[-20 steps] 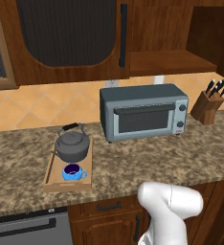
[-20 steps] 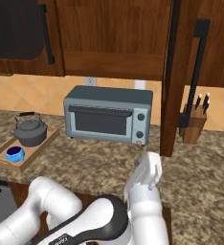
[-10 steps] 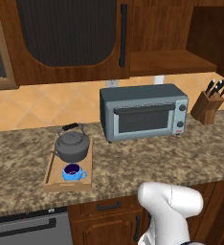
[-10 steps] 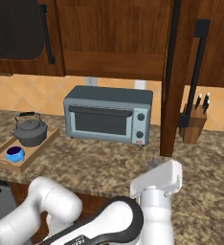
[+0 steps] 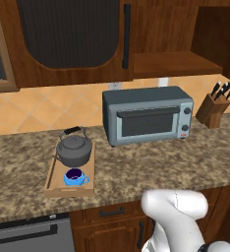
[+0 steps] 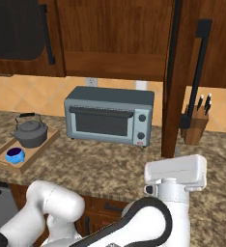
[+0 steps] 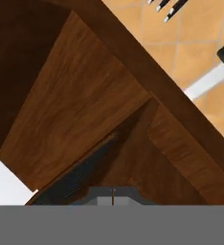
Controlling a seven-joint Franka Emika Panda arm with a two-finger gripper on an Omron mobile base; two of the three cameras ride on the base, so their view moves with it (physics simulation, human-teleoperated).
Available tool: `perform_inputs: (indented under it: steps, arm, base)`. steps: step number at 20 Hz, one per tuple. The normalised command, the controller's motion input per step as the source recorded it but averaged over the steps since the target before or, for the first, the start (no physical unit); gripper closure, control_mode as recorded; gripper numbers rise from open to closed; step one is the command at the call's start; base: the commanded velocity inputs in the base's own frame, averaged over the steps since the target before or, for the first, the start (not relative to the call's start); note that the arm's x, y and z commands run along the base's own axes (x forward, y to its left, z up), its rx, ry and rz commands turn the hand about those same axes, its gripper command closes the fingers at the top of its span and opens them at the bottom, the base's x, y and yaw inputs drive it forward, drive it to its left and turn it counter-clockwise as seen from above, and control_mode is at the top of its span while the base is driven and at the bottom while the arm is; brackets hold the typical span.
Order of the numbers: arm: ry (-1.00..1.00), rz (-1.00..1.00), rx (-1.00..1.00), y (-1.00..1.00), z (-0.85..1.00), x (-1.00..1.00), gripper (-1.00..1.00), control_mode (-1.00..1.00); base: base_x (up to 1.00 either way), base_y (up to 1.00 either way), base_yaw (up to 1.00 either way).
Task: Pick the kettle from the counter and place it on the tray. Then pick the mug from the cabinet and place it on the tray. Then close the cabinet doors.
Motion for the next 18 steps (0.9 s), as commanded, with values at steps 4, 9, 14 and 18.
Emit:
perform_inputs:
  steps: [4,9,14,18]
  arm:
    - [-0.27,0.01,0.1,-0.26,0.38,0.18,1.0,-1.0]
    - [-0.44,0.01,0.04,-0.04,0.3,0.06,1.0,-1.0]
    - [-0.15,-0.07,-0.04,0.1,0.52,0.0,1.0,-1.0]
    - [0.03,-0.31,-0.1,0.09,0.33,-0.01,1.0,-1.0]
  base:
    - [0.0,0.0,0.0]
    - [0.0,0.0,0.0]
    - [0.0,0.0,0.0]
    - [0.0,0.0,0.0]
